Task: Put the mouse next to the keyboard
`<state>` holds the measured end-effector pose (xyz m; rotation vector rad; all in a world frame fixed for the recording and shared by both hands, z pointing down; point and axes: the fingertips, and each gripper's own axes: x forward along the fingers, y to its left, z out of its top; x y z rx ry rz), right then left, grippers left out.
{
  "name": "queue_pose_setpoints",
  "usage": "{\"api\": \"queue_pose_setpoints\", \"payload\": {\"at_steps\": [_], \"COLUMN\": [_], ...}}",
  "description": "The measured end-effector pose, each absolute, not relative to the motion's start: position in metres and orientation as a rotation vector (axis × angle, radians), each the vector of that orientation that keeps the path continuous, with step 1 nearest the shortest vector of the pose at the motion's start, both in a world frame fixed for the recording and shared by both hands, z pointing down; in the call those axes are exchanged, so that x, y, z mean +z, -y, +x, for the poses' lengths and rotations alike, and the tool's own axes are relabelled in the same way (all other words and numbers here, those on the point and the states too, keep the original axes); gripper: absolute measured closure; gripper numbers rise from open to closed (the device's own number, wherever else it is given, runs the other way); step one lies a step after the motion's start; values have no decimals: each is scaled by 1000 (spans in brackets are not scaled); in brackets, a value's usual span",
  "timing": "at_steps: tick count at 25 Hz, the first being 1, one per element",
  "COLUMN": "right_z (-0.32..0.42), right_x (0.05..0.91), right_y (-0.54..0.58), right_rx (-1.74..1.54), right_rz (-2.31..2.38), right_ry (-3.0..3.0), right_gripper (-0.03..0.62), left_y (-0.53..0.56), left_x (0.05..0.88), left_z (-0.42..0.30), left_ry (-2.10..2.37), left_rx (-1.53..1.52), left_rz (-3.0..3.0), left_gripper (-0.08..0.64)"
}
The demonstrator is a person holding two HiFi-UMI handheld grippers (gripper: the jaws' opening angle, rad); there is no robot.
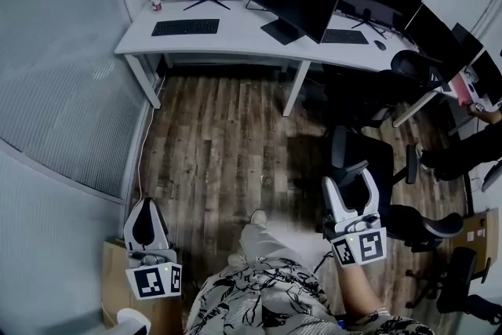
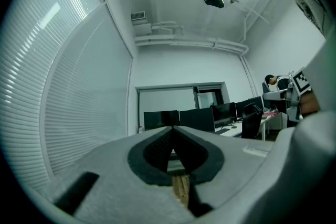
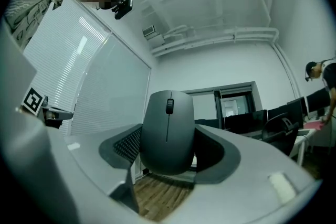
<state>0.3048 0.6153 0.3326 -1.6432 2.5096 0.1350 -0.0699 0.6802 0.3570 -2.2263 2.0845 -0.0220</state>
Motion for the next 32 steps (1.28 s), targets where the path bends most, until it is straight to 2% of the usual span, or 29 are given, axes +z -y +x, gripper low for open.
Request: {"api": "queue_pose_setpoints", "payload": {"at_steps": [32], "right_z": [331], "right_x": [329], "right_y": [-378], "right_rx": [161], "right_rz": [-1585], "right_ry": [-2528], "right_gripper": [291], "left_y": [-460], "left_x": [344], "left_z": [-42], "left_ry": [-2128], "left_rx": [-47], "left_rz": [-2145], "left_gripper": [561]}}
